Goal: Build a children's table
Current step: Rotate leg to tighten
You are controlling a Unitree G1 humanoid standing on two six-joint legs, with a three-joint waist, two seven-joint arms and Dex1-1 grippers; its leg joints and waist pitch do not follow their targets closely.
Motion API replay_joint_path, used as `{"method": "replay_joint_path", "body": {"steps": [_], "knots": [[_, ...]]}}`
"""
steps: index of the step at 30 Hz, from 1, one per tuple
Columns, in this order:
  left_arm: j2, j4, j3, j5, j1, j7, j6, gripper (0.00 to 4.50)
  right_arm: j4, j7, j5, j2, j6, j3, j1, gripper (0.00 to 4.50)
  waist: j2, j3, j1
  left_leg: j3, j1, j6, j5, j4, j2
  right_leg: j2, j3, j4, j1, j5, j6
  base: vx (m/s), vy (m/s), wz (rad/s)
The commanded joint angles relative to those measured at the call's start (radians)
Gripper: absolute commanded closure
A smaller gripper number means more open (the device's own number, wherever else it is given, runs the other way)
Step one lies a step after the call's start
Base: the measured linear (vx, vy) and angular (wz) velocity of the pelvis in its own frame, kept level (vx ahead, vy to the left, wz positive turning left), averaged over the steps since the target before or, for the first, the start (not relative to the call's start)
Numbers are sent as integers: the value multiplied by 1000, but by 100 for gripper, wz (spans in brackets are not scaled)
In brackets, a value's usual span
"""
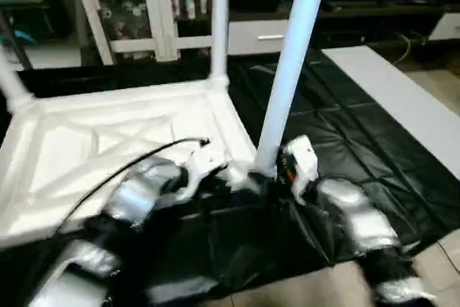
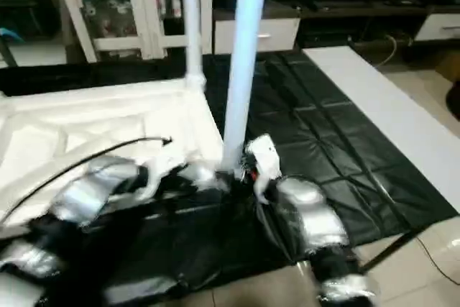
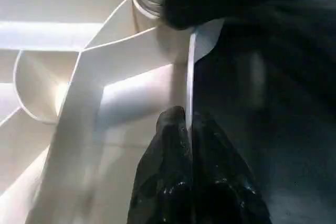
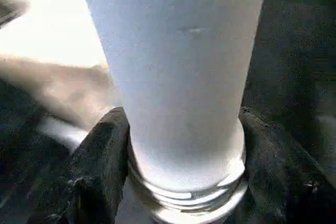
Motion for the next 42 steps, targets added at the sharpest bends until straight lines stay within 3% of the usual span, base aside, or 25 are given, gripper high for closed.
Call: {"method": "replay_joint_path", "body": {"steps": [1, 3, 5, 7, 9, 12, 16, 17, 18, 21, 23, 25, 27, 29, 31, 33, 34, 36, 37, 41, 42], "knots": [[-57, 64, 8, 0, 1, 109, 15, 450, 117, -200, -12, 54, 35, -46, 6, 178, 1, -25, -2, -31, 8, -57, -352, -89, 46, -75, 52, -108, 12, -433, -112, 0, 0, 0], [-97, 105, 33, 15, -24, 192, -3, 450, 179, -376, 7, 125, 0, -111, -17, 178, 6, -24, -3, -30, 14, -63, -378, -88, 45, -76, 55, -112, 2, -429, -107, 0, 0, 0], [-125, 131, 41, 23, -38, 243, -25, 450, 218, -511, -5, 169, -26, -136, -33, 178, 7, -20, -7, -32, 18, -72, -413, -91, 43, -74, 55, -115, -3, -447, -101, 0, 0, 0], [-143, 152, 34, 35, -44, 270, -51, 450, 246, -543, -18, 200, -47, -130, -47, 178, -1, -22, -9, -36, 18, -66, -447, -94, 40, -74, 54, -121, -2, -480, -72, 0, 0, 0], [-154, 172, 23, 44, -47, 280, -60, 450, 251, -489, -29, 214, -98, -118, -65, 178, -5, -23, -8, -35, 27, -53, -461, -96, 38, -73, 56, -126, -4, -496, -56, 0, 0, 0], [-152, 167, 17, 43, -41, 268, -56, 450, 238, -471, -39, 209, -116, -109, -65, 178, -7, -26, -4, -35, 12, -32, -377, -103, 41, -69, 66, -115, 5, -372, -73, 0, 0, 0], [-129, 144, 24, 40, -21, 244, -51, 450, 190, -405, -20, 193, -160, -108, -57, 178, -6, -30, 0, -29, 10, -18, -333, -100, 42, -68, 70, -103, 9, -271, -109, 0, 0, 0], [-125, 142, 24, 40, -19, 241, -50, 450, 184, -412, -22, 188, -162, -109, -55, 108, -8, -28, 1, -25, 11, -12, -326, -98, 42, -67, 71, -105, 5, -266, -116, 0, 0, 0], [-113, 137, 29, 40, -13, 231, -47, 450, 167, -405, -16, 174, -158, -119, -48, 108, -7, -27, 3, -23, 15, -9, -340, -97, 41, -67, 72, -109, 1, -299, -120, 0, 0, 0], [-89, 121, 29, 41, -2, 201, -41, 450, 123, -356, -20, 136, -177, -118, -38, 89, -8, -26, 4, -25, 8, -3, -347, -97, 40, -72, 73, -115, 5, -365, -107, 0, 0, 0], [-65, 102, 19, 40, 8, 164, -30, 450, 80, -283, -7, 97, -170, -115, -31, 66, -9, -30, 6, -25, 3, 5, -305, -95, 42, -72, 73, -110, 10, -329, -109, 0, 0, 0], [-33, 79, -3, 40, 20, 103, -28, 450, 33, -151, 12, 45, -149, -93, -23, 55, -8, -37, 8, -23, -4, 24, -224, -89, 43, -66, 70, -96, 16, -209, -131, 0, 0, 0], [1, 51, -34, 44, 36, 39, -24, 450, -14, -33, 15, -16, -129, -60, -11, 31, -7, -41, 8, -17, -13, 68, -117, -74, 38, -61, 67, -78, 22, -45, -171, 0, 0, 0], [29, 30, -60, 44, 50, -18, -24, 450, -55, 74, 20, -71, -106, -24, 2, 10, -4, -43, 8, -14, -11, 102, -46, -66, 39, -58, 64, -67, 23, 62, -207, 0, 0, 0], [68, -9, -100, 39, 71, -109, -12, 450, -109, 222, 36, -141, -89, 25, 23, 4, -3, -43, 9, -16, -15, 107, -53, -65, 40, -60, 61, -65, 27, 64, -215, 0, 0, 0], [103, -52, -137, 31, 90, -194, 1, 450, -153, 360, 44, -207, -77, 75, 43, 4, -1, -43, 7, -15, -9, 105, -71, -62, 46, -56, 62, -61, 25, 82, -232, 0, 0, 0], [103, -52, -137, 31, 90, -194, 1, 450, -153, 360, 44, -207, -77, 75, 43, 4, -2, -44, 7, -14, -9, 108, -67, -60, 45, -55, 61, -59, 27, 98, -238, 0, 0, 0], [140, -120, -175, -3, 117, -293, 19, 450, -180, 472, 30, -265, -63, 130, 61, 4, -5, -46, 7, -14, -7, 119, -42, -56, 45, -56, 60, -54, 27, 137, -263, 0, 0, 0], [155, -146, -190, -17, 125, -330, 37, 450, -194, 506, 42, -277, -47, 141, 66, 4, -11, -43, 5, -12, -8, 124, -54, -57, 45, -57, 61, -54, 26, 118, -269, 0, 0, 0], [183, -193, -217, -32, 138, -395, 66, 450, -252, 603, 91, -305, 2, 163, 82, 4, -9, -36, 12, -9, 1, 110, -117, -63, 51, -59, 64, -65, 20, 5, -263, 0, 0, 0], [181, -206, -214, -31, 141, -397, 74, 450, -281, 652, 112, -324, 24, 180, 91, 4, -13, -33, 13, -9, 0, 96, -146, -68, 52, -59, 64, -69, 20, -43, -253, 0, 0, 0]]}}
